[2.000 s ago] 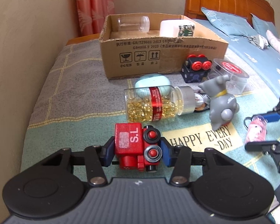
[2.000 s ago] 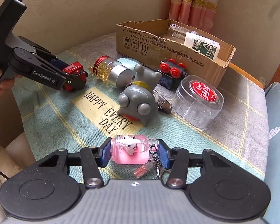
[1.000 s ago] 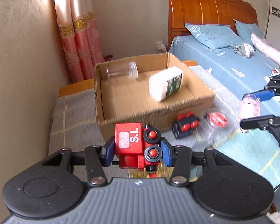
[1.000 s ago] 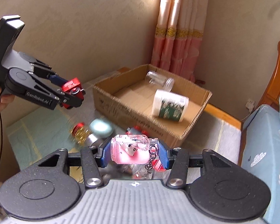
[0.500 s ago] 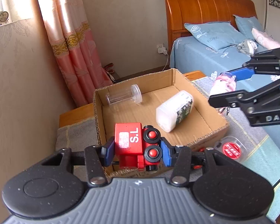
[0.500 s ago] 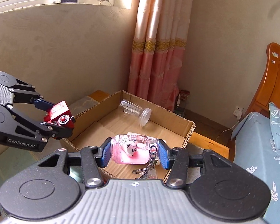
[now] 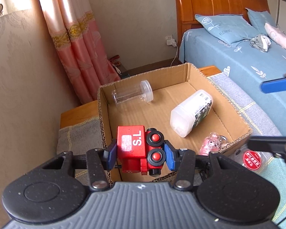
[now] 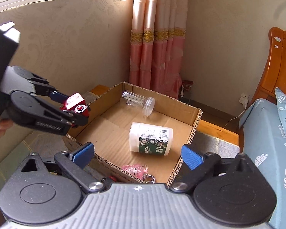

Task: Organize rigid objects
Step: 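Lower the train into the box and open the left gripper while the right releases the keychain inside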

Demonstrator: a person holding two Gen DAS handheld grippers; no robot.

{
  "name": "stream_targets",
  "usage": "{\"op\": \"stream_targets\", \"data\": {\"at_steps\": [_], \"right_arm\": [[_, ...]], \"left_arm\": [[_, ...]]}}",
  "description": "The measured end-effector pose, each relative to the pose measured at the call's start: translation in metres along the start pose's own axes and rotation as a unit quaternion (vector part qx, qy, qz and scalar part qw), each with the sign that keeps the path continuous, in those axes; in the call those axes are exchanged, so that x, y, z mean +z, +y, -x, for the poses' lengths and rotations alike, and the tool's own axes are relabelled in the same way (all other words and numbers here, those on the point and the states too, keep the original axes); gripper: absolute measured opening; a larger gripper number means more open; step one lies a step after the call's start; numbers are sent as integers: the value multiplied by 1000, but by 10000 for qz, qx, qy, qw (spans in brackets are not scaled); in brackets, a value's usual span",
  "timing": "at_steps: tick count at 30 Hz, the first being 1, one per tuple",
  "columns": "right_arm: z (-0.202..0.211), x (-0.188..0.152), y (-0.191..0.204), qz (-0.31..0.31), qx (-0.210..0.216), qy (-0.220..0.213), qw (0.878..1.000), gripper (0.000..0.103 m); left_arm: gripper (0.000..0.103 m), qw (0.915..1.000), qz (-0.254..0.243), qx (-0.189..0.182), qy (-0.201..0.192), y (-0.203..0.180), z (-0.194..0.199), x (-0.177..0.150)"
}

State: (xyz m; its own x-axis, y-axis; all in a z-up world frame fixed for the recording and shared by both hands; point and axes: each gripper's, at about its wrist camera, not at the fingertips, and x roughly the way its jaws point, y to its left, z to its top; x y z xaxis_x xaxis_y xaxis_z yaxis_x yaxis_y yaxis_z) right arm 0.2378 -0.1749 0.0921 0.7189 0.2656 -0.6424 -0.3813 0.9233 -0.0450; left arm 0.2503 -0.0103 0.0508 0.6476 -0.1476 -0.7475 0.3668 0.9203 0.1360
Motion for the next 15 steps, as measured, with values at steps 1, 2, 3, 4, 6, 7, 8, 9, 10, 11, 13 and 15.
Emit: {"op": "stream_targets", "data": {"at_steps": [1,2,3,4,6,7,8,9,10,11,13,15], "right_arm": [[2,-1,1,24,-16,2,10000,102],[5,-2,2,47,-34,4,10000,103],[8,-3,3,77,-53,-12,10000,103],[10,-4,4,111,-72,-25,9999,103],[14,-7,6,151,-97,-1,9998,103],[16,-9,7,164,-113,0,9998,103],[18,-12,8,172,-128,5,9998,103],[19,-15,8,172,-128,44,9998,103],[19,-17,8,158,-124,96,9998,103],[19,-20,8,137,-134,137,9997,103],[17,-25,9,122,-179,226,9995,103],[15,-30,11,103,-228,285,9993,103]], "left_arm": [[48,10000,24,9,23,1,-3,1],[48,10000,55,24,41,2,-5,1],[51,9999,82,55,27,3,-6,2],[65,9998,133,143,-33,3,-7,3],[99,9992,260,295,-86,4,-6,4],[102,9988,306,345,-170,3,-3,3],[102,9988,285,311,-265,2,0,1],[102,9990,248,259,-275,0,2,0],[102,9991,227,227,-261,-1,4,-1],[102,9992,223,222,-251,-3,5,-3],[102,9993,191,230,-221,-6,9,-6],[102,9994,161,224,-196,-10,13,-10]]}}
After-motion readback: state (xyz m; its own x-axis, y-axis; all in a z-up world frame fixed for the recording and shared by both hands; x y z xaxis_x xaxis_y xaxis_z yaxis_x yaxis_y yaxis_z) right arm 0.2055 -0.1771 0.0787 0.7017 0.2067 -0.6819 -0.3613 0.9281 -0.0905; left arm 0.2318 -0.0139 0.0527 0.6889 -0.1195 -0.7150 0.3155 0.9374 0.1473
